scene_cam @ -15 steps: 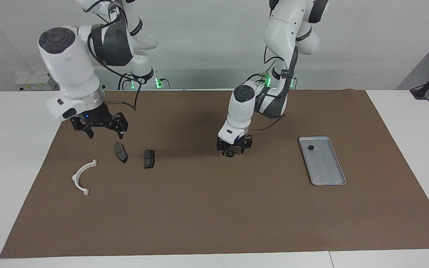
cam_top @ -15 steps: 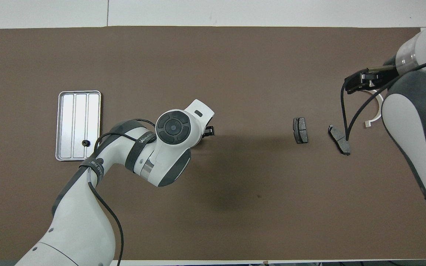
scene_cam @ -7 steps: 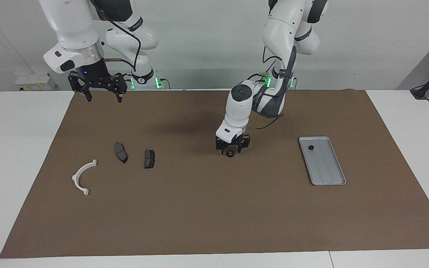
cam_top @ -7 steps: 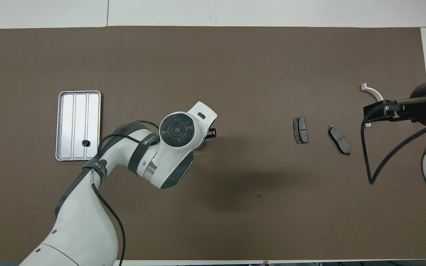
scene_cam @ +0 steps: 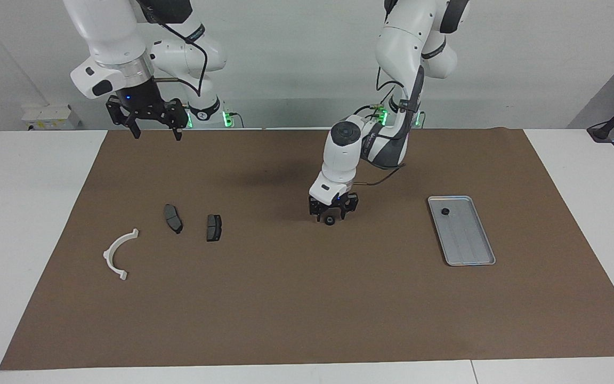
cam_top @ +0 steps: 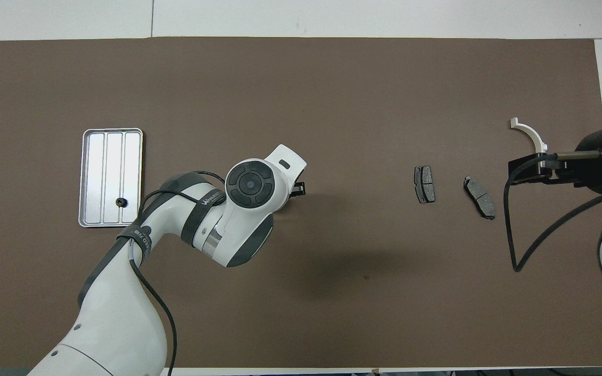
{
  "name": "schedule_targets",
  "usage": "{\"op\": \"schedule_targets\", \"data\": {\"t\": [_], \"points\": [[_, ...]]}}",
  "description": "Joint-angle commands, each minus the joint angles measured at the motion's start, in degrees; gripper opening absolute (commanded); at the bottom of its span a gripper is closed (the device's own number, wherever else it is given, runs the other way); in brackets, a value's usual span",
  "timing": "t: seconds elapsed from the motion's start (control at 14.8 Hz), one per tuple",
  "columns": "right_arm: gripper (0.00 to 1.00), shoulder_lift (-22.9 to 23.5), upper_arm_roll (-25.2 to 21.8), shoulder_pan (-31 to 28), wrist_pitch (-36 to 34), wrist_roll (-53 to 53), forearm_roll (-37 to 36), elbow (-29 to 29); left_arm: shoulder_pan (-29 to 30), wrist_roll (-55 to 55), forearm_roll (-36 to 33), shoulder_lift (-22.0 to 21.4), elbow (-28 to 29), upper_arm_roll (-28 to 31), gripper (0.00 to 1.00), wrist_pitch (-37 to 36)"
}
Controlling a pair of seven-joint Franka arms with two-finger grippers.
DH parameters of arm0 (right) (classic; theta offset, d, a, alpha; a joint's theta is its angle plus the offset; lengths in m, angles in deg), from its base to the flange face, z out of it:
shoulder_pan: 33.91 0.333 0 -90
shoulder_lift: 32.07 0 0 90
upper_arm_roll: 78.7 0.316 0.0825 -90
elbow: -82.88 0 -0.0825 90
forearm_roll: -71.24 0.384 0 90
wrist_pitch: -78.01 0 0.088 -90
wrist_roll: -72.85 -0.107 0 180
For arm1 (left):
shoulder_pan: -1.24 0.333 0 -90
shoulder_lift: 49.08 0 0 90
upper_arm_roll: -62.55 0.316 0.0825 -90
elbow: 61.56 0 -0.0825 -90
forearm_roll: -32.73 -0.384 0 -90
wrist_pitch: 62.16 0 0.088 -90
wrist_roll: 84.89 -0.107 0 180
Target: Pick bearing gear from pile to tray
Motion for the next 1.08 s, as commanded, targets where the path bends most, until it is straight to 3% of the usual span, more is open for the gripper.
{"op": "schedule_targets", "data": {"t": [0.0,0.14,0.2,0.41,0.61,0.81,1.02], "points": [[1.00,-0.76,-0.23,0.01,0.58,-0.84,1.65,1.34,-1.10,1.45,-1.10,-0.32,1.80,0.84,0.79,2.18],[1.00,-0.76,-0.23,0.10,0.58,-1.10,2.88,1.25,-1.10,1.45,-1.10,-0.32,1.89,0.84,0.75,2.27],[1.00,-0.85,-0.23,0.10,0.49,-1.19,3.06,1.07,-1.10,1.45,-1.19,-0.32,1.89,0.84,0.68,2.44],[1.00,-1.03,-0.14,0.10,0.14,-1.19,3.32,0.98,-0.92,1.54,-1.10,-0.32,1.89,0.84,0.39,3.15],[1.00,-1.03,-0.14,0.19,0.05,-1.28,3.41,0.81,-0.49,1.45,-1.10,-0.32,1.63,0.84,0.00,3.24],[1.00,-0.94,0.03,0.10,-0.39,-1.28,3.32,0.54,1.26,0.58,-1.19,-0.49,-0.21,1.02,0.00,1.58],[1.00,-0.94,0.03,0.01,-0.12,-1.19,3.32,0.46,8.28,-8.26,-0.93,-5.13,-2.67,0.67,0.00,-8.24]]}}
